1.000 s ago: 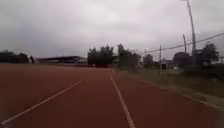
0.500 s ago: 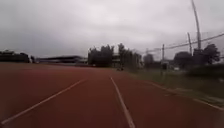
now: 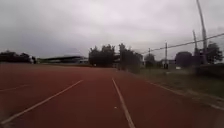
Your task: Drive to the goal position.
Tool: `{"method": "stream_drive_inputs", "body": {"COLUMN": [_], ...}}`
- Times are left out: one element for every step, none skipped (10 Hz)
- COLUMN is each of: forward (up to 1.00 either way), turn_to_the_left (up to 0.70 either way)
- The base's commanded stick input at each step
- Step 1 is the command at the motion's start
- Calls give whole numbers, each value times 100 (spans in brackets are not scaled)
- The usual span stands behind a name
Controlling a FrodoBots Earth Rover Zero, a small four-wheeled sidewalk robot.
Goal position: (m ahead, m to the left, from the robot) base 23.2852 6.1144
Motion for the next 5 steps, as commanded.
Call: {"method": "stream_drive_inputs", "body": {"forward": [70, 70, 70, 70, 70], "turn_to_the_left": [0, 0, 0, 0, 0]}}
